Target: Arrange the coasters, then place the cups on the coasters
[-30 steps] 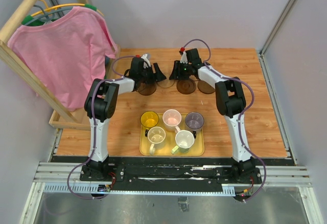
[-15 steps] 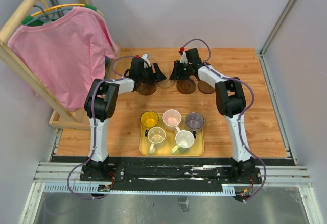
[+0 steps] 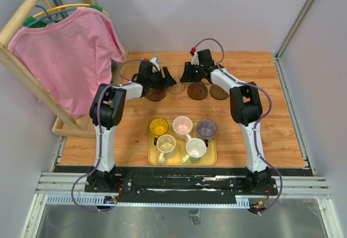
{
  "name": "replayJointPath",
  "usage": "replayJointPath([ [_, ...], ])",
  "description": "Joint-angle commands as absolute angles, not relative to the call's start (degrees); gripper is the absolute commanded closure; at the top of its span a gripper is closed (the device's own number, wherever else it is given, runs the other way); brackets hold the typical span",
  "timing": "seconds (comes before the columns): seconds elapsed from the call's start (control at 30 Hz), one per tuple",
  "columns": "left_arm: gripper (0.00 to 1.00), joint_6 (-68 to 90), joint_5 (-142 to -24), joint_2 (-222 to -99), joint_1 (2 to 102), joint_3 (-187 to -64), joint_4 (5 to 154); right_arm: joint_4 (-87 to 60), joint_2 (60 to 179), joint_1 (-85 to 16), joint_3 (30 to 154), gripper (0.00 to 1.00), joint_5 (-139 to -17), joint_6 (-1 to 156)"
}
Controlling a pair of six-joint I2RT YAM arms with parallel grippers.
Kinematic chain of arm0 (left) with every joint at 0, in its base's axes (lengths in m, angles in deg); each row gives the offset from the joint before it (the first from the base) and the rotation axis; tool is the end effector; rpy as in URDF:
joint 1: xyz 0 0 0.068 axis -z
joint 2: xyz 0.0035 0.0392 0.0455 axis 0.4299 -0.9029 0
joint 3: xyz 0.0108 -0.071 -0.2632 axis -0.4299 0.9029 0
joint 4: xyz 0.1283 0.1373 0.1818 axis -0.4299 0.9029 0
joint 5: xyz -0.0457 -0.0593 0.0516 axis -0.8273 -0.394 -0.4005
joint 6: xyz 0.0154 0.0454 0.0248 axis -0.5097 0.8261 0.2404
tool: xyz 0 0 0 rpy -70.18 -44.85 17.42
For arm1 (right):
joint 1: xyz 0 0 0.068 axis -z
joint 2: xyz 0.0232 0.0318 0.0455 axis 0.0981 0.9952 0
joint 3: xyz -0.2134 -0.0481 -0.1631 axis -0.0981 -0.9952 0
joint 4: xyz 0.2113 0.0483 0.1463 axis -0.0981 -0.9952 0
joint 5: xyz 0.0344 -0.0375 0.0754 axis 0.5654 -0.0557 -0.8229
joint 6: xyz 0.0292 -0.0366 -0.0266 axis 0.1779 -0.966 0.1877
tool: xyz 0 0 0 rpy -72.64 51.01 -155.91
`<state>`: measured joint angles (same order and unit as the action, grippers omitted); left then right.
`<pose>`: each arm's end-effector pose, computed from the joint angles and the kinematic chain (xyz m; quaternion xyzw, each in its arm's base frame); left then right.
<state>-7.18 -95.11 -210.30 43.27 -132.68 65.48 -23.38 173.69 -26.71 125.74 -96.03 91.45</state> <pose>0.4525 -0.1583 0.1455 0.0025 0.8549 -0.3382 0.3934 0.4983 0.2084 0.1804 -0.1014 0.8717 0.3389 0.3391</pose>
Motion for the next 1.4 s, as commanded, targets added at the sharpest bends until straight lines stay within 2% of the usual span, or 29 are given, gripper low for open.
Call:
replayJointPath([
  [0.0,0.26,-6.8,-95.0,-211.8,43.4,-132.8,66.3,-23.4,172.1,-27.9,125.3,0.58,-96.4,90.9],
  [0.8,0.26,-6.8,-95.0,-212.2,43.3,-132.9,66.4,-22.5,175.1,-28.1,125.5,0.60,-98.7,92.9],
  [1.37,0.26,-6.6,-94.9,-212.4,43.3,-132.9,66.6,-22.5,176.7,-28.1,125.9,0.58,-98.4,93.6],
])
